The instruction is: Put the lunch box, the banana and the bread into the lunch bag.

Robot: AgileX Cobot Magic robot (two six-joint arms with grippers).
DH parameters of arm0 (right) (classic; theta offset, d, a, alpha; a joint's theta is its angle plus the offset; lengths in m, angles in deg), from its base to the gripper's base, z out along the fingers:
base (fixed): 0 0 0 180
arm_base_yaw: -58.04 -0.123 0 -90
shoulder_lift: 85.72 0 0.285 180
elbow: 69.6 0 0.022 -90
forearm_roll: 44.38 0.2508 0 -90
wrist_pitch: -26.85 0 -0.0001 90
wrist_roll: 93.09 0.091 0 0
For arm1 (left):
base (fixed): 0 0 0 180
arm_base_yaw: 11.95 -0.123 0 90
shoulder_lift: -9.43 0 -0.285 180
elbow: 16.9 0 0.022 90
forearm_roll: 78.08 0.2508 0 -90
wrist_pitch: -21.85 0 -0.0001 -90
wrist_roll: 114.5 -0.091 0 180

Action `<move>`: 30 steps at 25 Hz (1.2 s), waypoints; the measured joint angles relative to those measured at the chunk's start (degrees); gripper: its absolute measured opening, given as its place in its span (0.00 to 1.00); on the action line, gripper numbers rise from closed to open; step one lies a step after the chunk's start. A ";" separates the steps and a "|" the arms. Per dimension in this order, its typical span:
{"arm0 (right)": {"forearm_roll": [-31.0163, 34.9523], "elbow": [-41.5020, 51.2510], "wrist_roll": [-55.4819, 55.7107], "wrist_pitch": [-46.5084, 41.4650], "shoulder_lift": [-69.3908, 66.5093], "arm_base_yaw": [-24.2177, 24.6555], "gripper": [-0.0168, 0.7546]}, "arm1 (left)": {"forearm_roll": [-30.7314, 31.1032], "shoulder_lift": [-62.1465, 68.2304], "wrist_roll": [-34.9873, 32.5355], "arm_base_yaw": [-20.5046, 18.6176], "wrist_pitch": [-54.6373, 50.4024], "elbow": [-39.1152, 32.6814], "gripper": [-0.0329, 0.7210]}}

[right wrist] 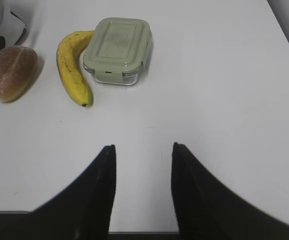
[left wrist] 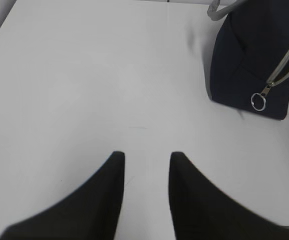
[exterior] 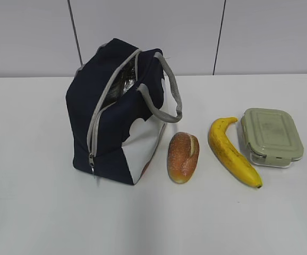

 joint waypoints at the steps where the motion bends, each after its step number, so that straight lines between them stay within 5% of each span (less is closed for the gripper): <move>1: 0.00 0.00 0.00 0.00 0.00 0.00 0.38 | 0.00 0.00 0.00 0.00 0.00 0.00 0.36; 21: 0.00 0.00 0.00 0.00 0.00 0.00 0.38 | 0.75 2.80 0.00 0.00 0.12 0.49 0.36; 30: 0.00 0.00 0.00 0.00 0.00 0.00 0.38 | 0.75 26.96 0.00 0.00 2.25 14.03 0.36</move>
